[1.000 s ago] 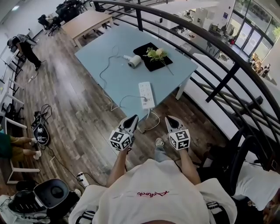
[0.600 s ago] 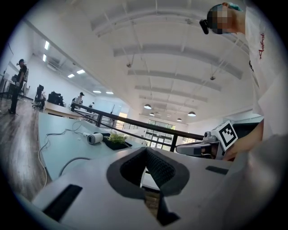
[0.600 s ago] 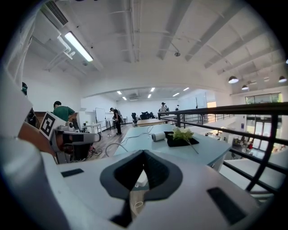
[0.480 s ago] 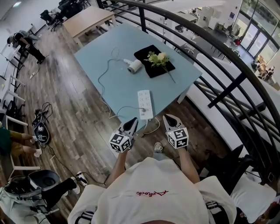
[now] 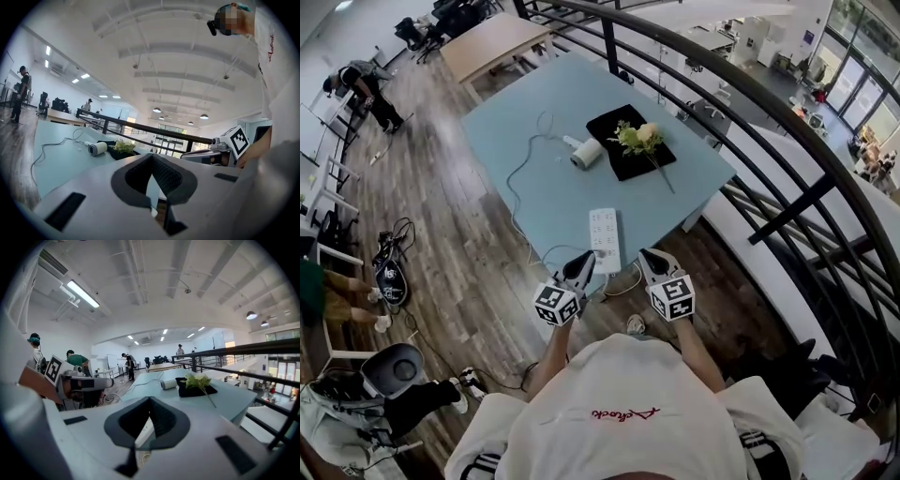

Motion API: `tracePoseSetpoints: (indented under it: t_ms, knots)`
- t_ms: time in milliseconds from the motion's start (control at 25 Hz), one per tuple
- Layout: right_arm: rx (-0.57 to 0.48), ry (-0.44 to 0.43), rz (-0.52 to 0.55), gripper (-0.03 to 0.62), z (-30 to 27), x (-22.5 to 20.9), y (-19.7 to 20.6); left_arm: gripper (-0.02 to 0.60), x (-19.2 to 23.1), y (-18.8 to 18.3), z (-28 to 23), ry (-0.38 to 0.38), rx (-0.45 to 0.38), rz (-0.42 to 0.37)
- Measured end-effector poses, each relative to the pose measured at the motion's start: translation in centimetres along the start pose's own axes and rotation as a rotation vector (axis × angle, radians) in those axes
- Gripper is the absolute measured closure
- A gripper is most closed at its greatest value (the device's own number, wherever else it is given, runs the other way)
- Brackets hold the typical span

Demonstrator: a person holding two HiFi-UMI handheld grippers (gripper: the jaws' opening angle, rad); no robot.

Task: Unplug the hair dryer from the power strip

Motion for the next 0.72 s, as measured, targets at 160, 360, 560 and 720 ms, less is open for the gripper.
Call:
tracePoseSetpoints:
  t_ms: [160,360,560,720]
  knots:
    - [0.015,-0.024,-0.011,0.576,-1.1,-0.8,-0.4,0.572,0.4,-0.3,-0.9,-0.02,0.011,0.01]
    - [0.037,-0.032,-0.024,0.577,-1.8,-0.8,0.2,0.572,0.6,0.2,-0.9,-0.024,0.024,0.025]
    - [0.052,-0.03,-0.028,0.576,-2.3,-1.1,0.8,0.572,0.7,1.0,-0.9,-0.019,0.039,0.03]
    - [0.062,-0.015,-0.036,0.577,-3.2,-1.4,0.9,0.572,1.6,1.5,-1.0,-0.006,0.057,0.032]
Point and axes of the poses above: the fingertips, and each gripper's own axes: z backward along the fingers, x to its left, y out of its underside, the point moved 7 cm from there along z, backward along the fingers, and after that the axes turned 6 degrees about -z, right-handed, at the moved point
